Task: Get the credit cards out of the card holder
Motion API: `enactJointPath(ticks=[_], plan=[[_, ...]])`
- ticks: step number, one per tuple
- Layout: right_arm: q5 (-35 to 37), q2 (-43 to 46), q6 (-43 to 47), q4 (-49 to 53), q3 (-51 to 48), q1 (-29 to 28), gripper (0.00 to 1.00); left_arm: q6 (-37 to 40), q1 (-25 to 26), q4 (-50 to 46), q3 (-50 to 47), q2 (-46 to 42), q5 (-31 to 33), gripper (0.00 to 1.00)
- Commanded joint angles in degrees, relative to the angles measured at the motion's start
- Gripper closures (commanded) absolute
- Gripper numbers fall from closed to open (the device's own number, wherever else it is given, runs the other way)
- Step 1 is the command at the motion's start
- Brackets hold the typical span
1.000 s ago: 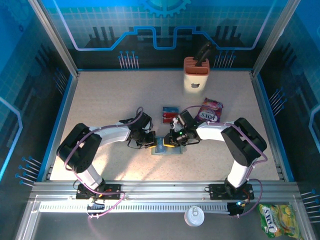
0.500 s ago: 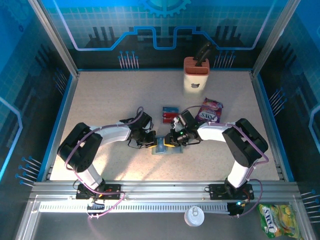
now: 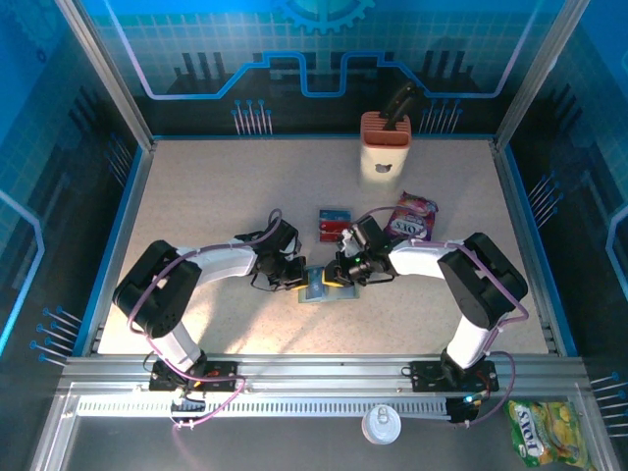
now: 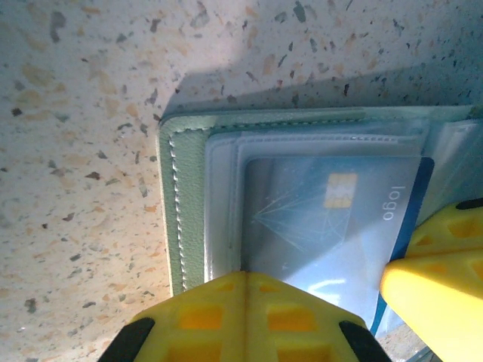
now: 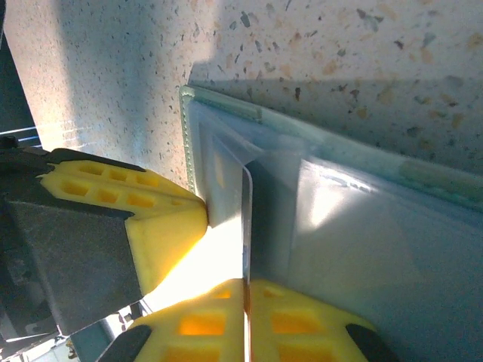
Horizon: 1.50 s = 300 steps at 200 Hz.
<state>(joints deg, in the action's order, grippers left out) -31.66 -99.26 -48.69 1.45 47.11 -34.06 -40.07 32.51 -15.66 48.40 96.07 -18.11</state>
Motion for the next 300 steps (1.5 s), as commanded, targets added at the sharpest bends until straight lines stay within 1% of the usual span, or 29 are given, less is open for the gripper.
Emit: enactJointPath(ticks=[1,96,116,137,170,192,250,300], plan=[[-0.33,1.87,-0.39,-0.57,-1.32,0.56,0.92,1.31,-0.27,-3.93,-0.40,2.71,1.49,1.00],[-0.15,2.59,-0.34,-0.66,-2.21,1.36,0.93,1.31,-0.28,-4.32,-0.32,3.28,1.41,1.00],[-0.43,2.37,-0.29,-0.68,-2.16,1.37,0.89,1.24,-0.30,-4.37,-0.22,3.33,1.39,1.00],[-0.94,2.43,-0.89,-1.94,-2.61,1.36,0.91,1.31,-0.30,-4.36,-0.18,3.33,1.41,1.00],[-1.21,2.08,-1.47,-2.74,-2.86,1.36,0.90,1.31,-0.33,-4.37,-0.12,3.77,1.23,1.00],[-1.31,2.19,-1.59,-3.23,-3.14,1.39,0.94,1.27,-0.26,-4.33,-0.14,3.59,1.21,1.00],[0.40,3.70,-0.62,-1.48,-3.75,2.12,0.99,1.40,-0.29,-4.55,-0.32,3.33,1.44,1.00],[0.64,4.78,0.96,0.69,-3.80,3.26,1.00,1.34,-0.33,-4.51,-0.41,3.42,1.47,1.00]])
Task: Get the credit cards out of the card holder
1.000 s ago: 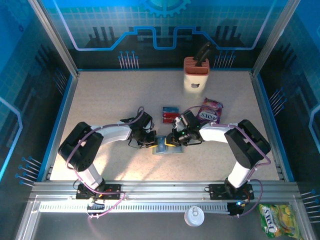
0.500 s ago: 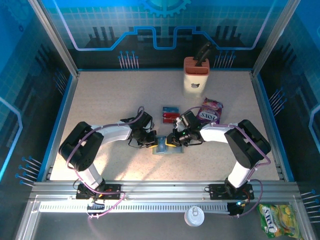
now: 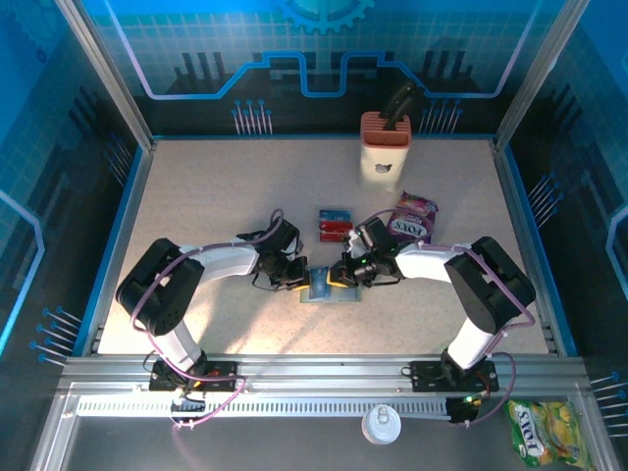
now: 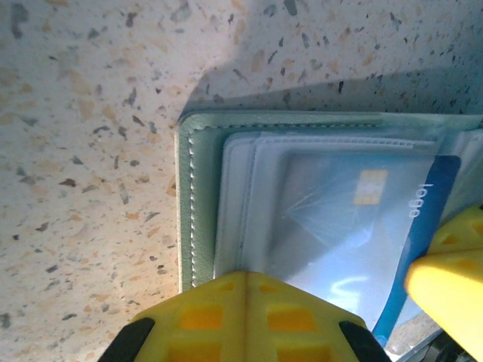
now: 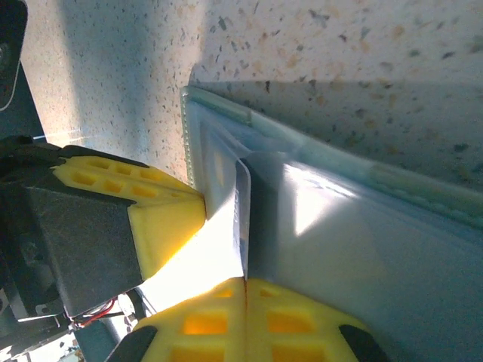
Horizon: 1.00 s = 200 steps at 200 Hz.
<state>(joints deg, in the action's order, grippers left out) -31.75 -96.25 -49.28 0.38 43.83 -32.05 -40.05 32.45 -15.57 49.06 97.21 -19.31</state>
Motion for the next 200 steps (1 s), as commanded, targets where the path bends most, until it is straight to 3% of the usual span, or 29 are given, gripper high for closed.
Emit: enactJointPath(ticks=[1,82,200], plan=[[0.72,1.76,1.55,1.83,-0.56,1.27,1.00,1.30,-0.23,-4.58,-1.07,2.24,2.69,1.00],[0.98,2.75,4.93,6.73,0.47,2.51,1.00,1.47,-0.39,-4.73,-1.22,2.10,2.60,1.00],[8.32,6.77,11.38,22.93,6.20,2.59,1.00,0.94,-0.37,-3.76,-1.48,0.36,1.40,1.00]])
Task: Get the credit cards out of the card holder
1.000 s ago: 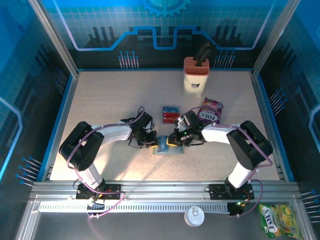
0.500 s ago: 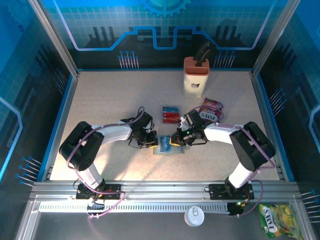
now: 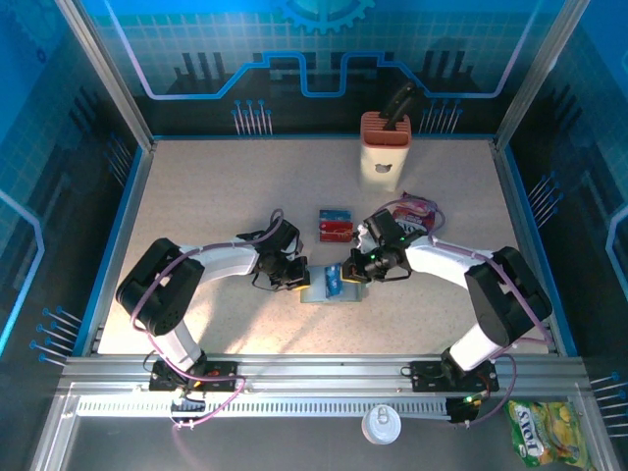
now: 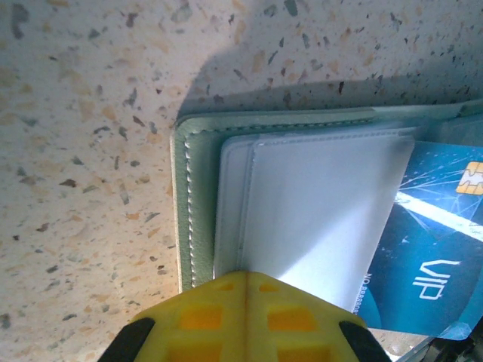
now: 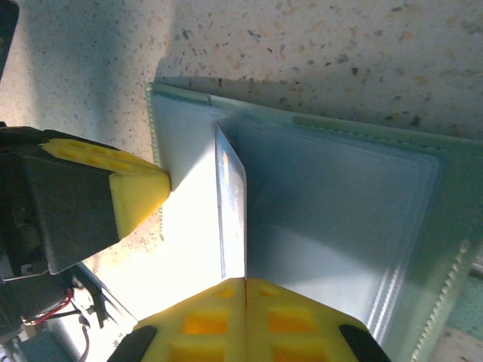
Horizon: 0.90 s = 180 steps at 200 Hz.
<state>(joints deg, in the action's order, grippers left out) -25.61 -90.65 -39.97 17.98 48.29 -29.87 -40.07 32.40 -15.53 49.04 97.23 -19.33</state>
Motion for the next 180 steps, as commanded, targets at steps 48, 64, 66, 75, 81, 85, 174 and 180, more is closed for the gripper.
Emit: enactJointPath(ticks=[48,64,66,75,81,85,174,180], plan=[[4.67,0.39,0.43,6.34,4.49,-2.04,1.00,0.28,-0.35,-2.68,-1.84,-0.19,0.52,1.00],[6.05,0.39,-0.23,6.93,4.93,-2.69,1.00,0.26,-0.32,-2.58,-2.01,-0.38,0.48,1.00],[6.15,0.39,-0.27,7.01,5.00,-2.73,1.00,0.26,-0.37,-2.53,-2.01,-0.42,0.45,1.00],[6.55,0.36,-0.63,6.98,5.14,-2.98,1.00,0.17,-0.37,-2.30,-2.19,-0.51,0.27,1.00],[6.76,0.18,-0.78,7.05,5.36,-3.24,1.00,0.11,-0.33,-2.13,-2.28,-0.55,0.18,1.00],[6.86,0.01,-0.82,7.14,5.55,-3.46,1.00,0.09,-0.32,-2.11,-2.32,-0.55,0.13,1.00],[9.39,-3.21,-2.29,9.56,9.16,-7.05,0.90,-0.10,-0.33,-0.95,-3.26,-0.73,-0.20,1.00],[9.45,-3.36,-2.30,9.53,9.19,-7.13,0.90,-0.14,-0.32,-0.90,-3.28,-0.64,-0.26,1.00]])
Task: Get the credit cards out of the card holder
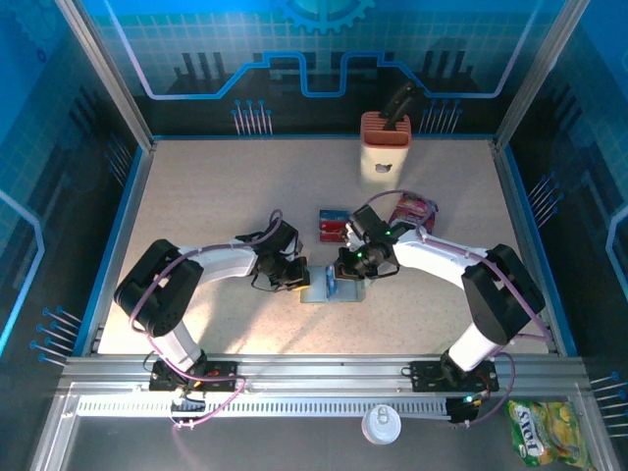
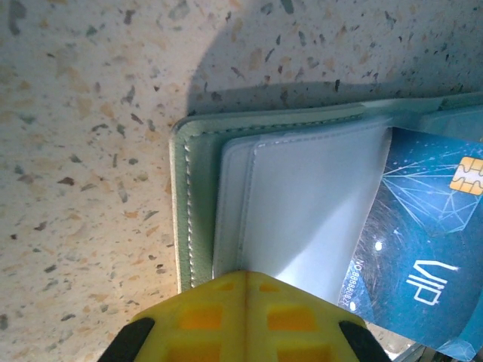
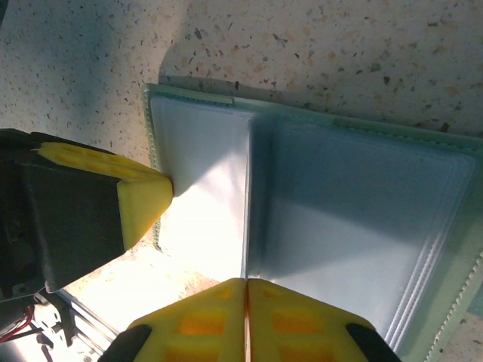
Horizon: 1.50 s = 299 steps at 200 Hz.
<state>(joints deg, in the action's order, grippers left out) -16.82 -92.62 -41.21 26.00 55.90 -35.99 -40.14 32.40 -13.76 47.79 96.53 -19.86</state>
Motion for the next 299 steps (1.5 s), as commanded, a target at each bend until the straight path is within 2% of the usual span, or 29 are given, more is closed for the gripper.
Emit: enactJointPath(ticks=[1,67,104,180,220,272,299], plan=[[0.65,-1.41,-1.06,1.51,1.58,-1.01,0.90,-0.05,-0.32,-2.67,-2.11,0.06,0.26,1.00],[-0.09,-2.30,-1.50,0.20,1.08,-1.17,0.89,-0.07,-0.33,-2.15,-2.10,0.68,-0.18,1.00],[0.73,-1.05,-1.55,0.31,1.22,-1.17,0.97,0.17,-0.32,-2.13,-2.06,0.34,-0.18,1.00],[4.69,3.62,4.04,7.87,6.77,-0.10,1.00,-0.20,-0.33,-1.19,-1.99,-1.73,-0.36,1.00],[3.25,1.85,14.01,13.59,12.41,1.33,1.00,0.28,-0.33,-1.37,-1.11,-3.56,-0.62,0.96],[8.97,-3.89,32.00,24.06,22.59,2.24,1.00,2.16,-0.32,-3.28,0.51,-6.46,1.04,0.90],[5.23,-8.04,40.43,26.95,27.26,3.49,1.00,2.06,-0.32,-3.82,1.49,-6.71,2.23,0.86]])
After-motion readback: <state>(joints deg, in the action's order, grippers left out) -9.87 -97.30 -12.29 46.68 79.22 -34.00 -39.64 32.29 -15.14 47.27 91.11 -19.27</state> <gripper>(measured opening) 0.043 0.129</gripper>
